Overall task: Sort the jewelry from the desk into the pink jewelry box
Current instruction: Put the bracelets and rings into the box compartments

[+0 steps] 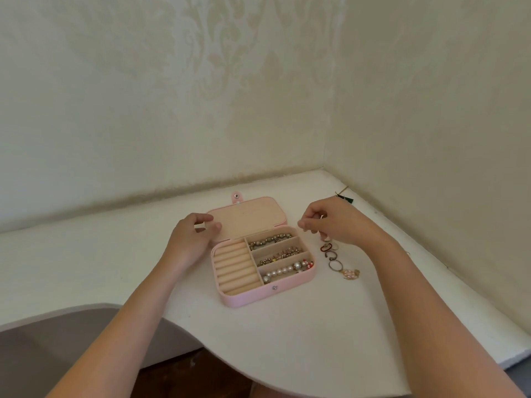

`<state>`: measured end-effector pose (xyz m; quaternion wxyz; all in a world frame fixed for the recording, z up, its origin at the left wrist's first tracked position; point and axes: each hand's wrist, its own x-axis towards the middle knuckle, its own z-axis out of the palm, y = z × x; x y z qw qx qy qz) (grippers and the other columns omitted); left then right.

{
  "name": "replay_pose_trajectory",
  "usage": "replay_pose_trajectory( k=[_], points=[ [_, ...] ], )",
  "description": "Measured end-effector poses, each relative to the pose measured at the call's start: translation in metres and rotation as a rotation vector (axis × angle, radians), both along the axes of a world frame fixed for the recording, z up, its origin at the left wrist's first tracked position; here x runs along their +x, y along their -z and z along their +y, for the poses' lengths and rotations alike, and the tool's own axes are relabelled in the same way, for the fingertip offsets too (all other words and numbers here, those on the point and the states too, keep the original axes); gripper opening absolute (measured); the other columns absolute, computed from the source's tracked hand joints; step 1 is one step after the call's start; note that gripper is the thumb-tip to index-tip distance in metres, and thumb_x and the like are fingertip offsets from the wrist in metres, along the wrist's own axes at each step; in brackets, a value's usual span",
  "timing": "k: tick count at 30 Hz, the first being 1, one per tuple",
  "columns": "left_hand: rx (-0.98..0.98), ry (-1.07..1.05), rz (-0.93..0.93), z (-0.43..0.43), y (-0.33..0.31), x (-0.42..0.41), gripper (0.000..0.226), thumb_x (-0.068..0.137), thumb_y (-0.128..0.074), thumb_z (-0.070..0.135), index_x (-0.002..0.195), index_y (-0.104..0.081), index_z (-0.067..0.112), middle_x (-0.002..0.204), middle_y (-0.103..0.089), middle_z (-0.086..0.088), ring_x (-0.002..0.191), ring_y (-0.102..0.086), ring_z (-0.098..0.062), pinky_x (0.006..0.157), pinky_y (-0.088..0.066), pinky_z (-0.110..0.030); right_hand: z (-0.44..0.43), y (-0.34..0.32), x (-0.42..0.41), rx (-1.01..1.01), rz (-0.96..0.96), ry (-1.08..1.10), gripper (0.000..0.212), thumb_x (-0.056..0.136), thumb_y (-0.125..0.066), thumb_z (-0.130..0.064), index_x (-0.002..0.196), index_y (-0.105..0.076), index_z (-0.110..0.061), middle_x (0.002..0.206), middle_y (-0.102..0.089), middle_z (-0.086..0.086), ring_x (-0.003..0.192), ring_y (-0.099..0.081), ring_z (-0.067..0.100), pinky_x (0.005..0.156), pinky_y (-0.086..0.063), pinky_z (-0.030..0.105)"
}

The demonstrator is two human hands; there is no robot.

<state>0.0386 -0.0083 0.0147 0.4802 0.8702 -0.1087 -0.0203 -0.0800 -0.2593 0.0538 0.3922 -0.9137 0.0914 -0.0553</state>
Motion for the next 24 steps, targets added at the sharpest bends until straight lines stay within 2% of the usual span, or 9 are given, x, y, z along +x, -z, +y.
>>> replay_pose_trajectory(
  k=[5,8,11,15,17,20,22,24],
  points=[
    [-0.044,-0.034,-0.027,-0.004,0.012,-0.002,0.024,0.088,-0.063,0.021,0.111,-0.06,0.017,0.12,-0.057,-0.009,0.094,-0.053,-0.015,0.079,-0.036,-0.025,-0.014,0.008,-0.031,-0.006,-0.003,0.022,0.007,0.083,-0.07,-0.019,0.076,-0.069,-0.019,0.069,-0.065,-0.008,0.052,-0.055,0.003,0.047,-0.036,0.008],
    [-0.049,-0.033,-0.044,-0.003,0.016,-0.001,0.022,0.088,-0.062,0.023,0.11,-0.059,0.02,0.119,-0.057,-0.009,0.094,-0.054,-0.015,0.08,-0.037,-0.026,-0.026,0.013,-0.061,-0.058,0.005,0.031,0.01,0.08,-0.072,-0.017,0.075,-0.071,-0.026,0.071,-0.066,-0.011,0.06,-0.055,0.007,0.053,-0.037,0.011],
    [-0.038,-0.026,-0.067,-0.003,0.018,0.0,0.022,0.088,-0.061,0.024,0.11,-0.059,0.021,0.119,-0.058,-0.009,0.094,-0.054,-0.015,0.079,-0.037,-0.026,-0.029,0.021,-0.082,-0.114,0.019,0.055,0.01,0.08,-0.073,-0.02,0.077,-0.071,-0.029,0.077,-0.068,-0.012,0.07,-0.056,0.003,0.061,-0.039,0.012],
    [-0.016,-0.008,-0.106,-0.003,0.018,-0.003,0.023,0.09,-0.059,0.024,0.112,-0.058,0.018,0.12,-0.056,-0.007,0.093,-0.053,-0.013,0.079,-0.037,-0.026,-0.024,0.034,-0.085,-0.006,-0.035,0.139,0.009,0.075,-0.078,-0.027,0.079,-0.072,-0.031,0.084,-0.069,-0.009,0.075,-0.057,0.009,0.067,-0.041,0.02],
    [-0.02,0.0,-0.11,-0.002,0.018,-0.006,0.023,0.091,-0.058,0.024,0.113,-0.058,0.018,0.119,-0.057,-0.006,0.092,-0.053,-0.012,0.077,-0.037,-0.026,-0.019,0.039,-0.083,-0.001,-0.041,0.13,0.012,0.072,-0.08,-0.032,0.081,-0.072,-0.034,0.087,-0.066,-0.01,0.077,-0.056,0.007,0.067,-0.04,0.016],
    [-0.026,0.007,-0.109,0.001,0.019,-0.011,0.024,0.091,-0.057,0.024,0.115,-0.058,0.018,0.118,-0.058,-0.004,0.093,-0.053,-0.011,0.077,-0.036,-0.025,-0.01,0.042,-0.08,-0.085,-0.075,0.087,0.011,0.072,-0.081,-0.027,0.079,-0.074,-0.033,0.089,-0.063,-0.014,0.083,-0.055,-0.002,0.068,-0.036,0.009],
    [-0.031,0.008,-0.108,0.002,0.02,-0.016,0.026,0.092,-0.056,0.025,0.117,-0.057,0.019,0.117,-0.059,-0.003,0.093,-0.053,-0.011,0.077,-0.036,-0.025,-0.007,0.039,-0.08,-0.095,-0.09,0.087,0.01,0.072,-0.08,-0.022,0.07,-0.073,-0.029,0.085,-0.064,-0.014,0.084,-0.056,-0.003,0.073,-0.039,0.013],
    [-0.044,0.011,-0.104,0.002,0.021,-0.019,0.027,0.091,-0.057,0.025,0.117,-0.058,0.019,0.116,-0.059,-0.003,0.093,-0.053,-0.011,0.077,-0.036,-0.025,-0.005,0.034,-0.079,-0.208,-0.063,0.045,0.012,0.075,-0.077,-0.021,0.067,-0.07,-0.026,0.084,-0.063,-0.011,0.083,-0.055,0.001,0.077,-0.042,0.023]
  ],
)
